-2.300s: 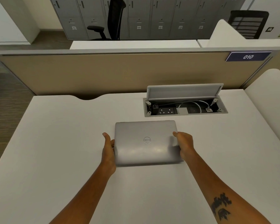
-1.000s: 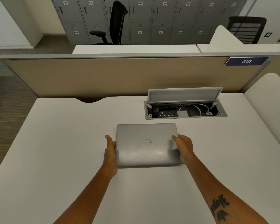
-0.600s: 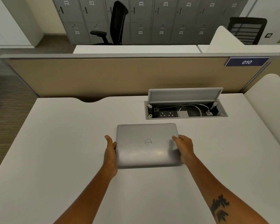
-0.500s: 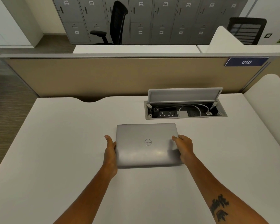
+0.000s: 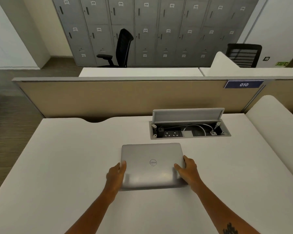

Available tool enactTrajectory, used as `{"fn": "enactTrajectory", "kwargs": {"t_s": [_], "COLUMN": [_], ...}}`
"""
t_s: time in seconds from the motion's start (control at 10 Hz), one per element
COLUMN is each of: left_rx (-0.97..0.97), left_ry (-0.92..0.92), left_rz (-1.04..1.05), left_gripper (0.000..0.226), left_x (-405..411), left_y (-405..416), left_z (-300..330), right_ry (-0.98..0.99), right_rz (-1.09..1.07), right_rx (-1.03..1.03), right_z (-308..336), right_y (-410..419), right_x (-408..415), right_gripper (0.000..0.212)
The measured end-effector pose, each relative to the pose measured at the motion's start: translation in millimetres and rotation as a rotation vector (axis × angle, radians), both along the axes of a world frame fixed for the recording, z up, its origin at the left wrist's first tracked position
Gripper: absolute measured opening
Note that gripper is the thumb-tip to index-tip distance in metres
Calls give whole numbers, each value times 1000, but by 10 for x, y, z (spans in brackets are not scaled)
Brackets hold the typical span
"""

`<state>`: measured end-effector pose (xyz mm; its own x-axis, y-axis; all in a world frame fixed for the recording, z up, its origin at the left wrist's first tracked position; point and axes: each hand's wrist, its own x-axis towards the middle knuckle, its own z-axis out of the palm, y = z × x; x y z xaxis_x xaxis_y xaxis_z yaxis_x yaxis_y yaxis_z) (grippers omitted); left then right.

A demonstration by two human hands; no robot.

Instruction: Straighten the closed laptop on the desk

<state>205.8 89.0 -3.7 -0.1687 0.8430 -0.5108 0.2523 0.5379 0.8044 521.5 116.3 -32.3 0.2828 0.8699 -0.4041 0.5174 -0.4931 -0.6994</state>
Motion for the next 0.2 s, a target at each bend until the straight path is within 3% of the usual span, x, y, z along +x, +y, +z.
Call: {"fn": "enactTrajectory", "kwargs": {"t_s": [0.1, 0.2], "left_rx": [70, 309], "left_ry": [346, 681], "left_rz": [-116, -170], "left_gripper": [98, 99], "left_x": [-50, -183], "left_y": [-89, -38], "left_z": [59, 147], "right_ry": [-166, -311], "right_rz": [102, 140], "right_rx": [-23, 184], "right_z": [61, 216], "right_y": [-175, -231], "right_x": [-38, -78], "right_gripper": [83, 79]}}
